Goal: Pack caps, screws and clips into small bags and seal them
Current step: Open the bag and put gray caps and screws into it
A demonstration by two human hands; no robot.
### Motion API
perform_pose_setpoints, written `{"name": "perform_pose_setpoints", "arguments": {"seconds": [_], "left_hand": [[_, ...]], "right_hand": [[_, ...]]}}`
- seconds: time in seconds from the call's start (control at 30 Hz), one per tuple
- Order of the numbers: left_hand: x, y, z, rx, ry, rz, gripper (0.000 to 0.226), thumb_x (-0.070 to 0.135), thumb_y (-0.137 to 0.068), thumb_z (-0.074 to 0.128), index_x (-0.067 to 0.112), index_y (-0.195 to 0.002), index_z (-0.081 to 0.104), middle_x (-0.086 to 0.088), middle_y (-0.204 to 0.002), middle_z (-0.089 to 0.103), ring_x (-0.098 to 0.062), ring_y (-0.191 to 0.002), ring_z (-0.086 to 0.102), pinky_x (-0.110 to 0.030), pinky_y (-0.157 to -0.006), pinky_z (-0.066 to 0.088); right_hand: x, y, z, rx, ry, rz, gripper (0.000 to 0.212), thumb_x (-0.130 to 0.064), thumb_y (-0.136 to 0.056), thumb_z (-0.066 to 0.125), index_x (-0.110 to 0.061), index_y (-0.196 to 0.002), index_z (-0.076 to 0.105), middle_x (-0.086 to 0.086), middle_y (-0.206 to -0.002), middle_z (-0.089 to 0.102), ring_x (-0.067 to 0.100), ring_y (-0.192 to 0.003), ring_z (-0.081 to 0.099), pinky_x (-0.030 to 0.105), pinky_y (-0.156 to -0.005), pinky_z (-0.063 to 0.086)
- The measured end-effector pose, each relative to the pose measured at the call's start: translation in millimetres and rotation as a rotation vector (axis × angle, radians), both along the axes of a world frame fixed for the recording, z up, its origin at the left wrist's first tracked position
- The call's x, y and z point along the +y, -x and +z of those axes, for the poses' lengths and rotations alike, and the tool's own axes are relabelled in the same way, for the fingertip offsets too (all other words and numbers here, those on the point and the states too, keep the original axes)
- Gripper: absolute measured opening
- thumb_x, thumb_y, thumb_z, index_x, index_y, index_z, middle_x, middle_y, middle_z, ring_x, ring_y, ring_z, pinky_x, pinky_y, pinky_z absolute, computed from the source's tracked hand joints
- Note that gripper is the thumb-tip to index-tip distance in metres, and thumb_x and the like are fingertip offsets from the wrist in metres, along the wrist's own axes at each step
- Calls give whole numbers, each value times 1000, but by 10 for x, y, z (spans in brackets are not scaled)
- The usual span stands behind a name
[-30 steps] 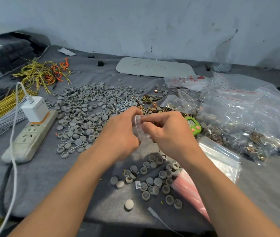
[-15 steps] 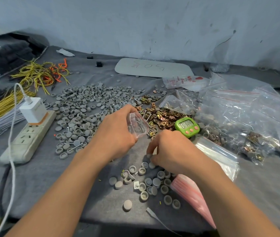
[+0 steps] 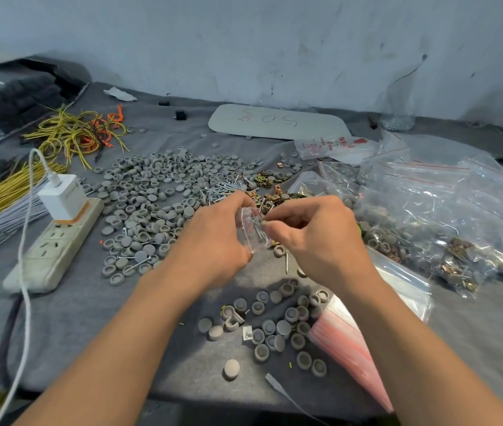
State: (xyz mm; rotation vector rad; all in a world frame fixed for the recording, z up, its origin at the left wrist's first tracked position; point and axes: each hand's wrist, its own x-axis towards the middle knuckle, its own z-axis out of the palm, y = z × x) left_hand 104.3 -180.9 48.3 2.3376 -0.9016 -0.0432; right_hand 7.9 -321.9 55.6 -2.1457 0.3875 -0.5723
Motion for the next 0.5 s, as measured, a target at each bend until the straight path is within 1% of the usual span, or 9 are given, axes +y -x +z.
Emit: {"name": "perform_pose_setpoints", "arguments": {"seconds": [0.1,0.17,0.23,0.27,0.33,0.4,0.43,0.5], "left_hand": [[3,-15,-2,16,0,-3,49,17,-77,81,46,-102,50,16,-80,59,1,-68,55,-16,-50,32],[9,-21,-3,21,8,3,48,16,-77,80,46,-103,53,16,-81,61,1,-70,56,-19,-52,34],[16,-26,-4,15,15,12,50,17,-75,82,45,-104,53,17,-80,61,1,-69,55,-19,-52,34],[18,-31,-5,14,22,15,50,19,-75,84,45,-105,54,18,-81,61,1,-69,55,-18,-53,34],[23,-46,-4,19,31,17,51,23,-74,86,45,-108,55,19,-85,62,2,-71,56,-16,-54,34],[28,-53,-8,23,33,20,53,22,-75,87,44,-112,56,20,-87,61,2,-71,55,-16,-54,33],[31,-53,-10,21,31,20,54,22,-75,87,43,-114,56,20,-87,60,2,-71,54,-16,-54,33],[33,-52,-12,11,26,19,54,22,-76,87,42,-115,56,21,-86,59,2,-71,53,-15,-54,32]], "right_hand": [[79,-72,-29,-13,-3,45,13,-19,-90,80,-30,-94,84,-26,-56,63,-3,-51,57,7,-48,37],[92,-91,-36,-37,1,39,19,-14,-92,76,-30,-99,84,-27,-64,67,-5,-56,61,7,-51,39],[46,-72,-22,-49,22,-10,22,-11,-92,74,-30,-96,84,-22,-72,73,-6,-63,65,6,-55,43],[4,-47,-7,-30,41,-38,22,-11,-91,73,-30,-92,84,-19,-72,74,-6,-63,66,6,-55,44],[-102,18,24,83,110,-49,22,-11,-87,75,-31,-83,83,-19,-68,73,-6,-63,67,5,-54,47],[-175,91,42,294,198,22,18,-14,-83,81,-32,-79,82,-19,-68,73,-6,-65,67,6,-52,47],[-189,122,42,403,243,69,15,-18,-81,84,-32,-78,81,-19,-70,72,-3,-65,68,8,-51,48],[-178,156,27,561,349,145,10,-27,-78,87,-33,-81,80,-20,-76,71,1,-70,68,15,-58,51]]}}
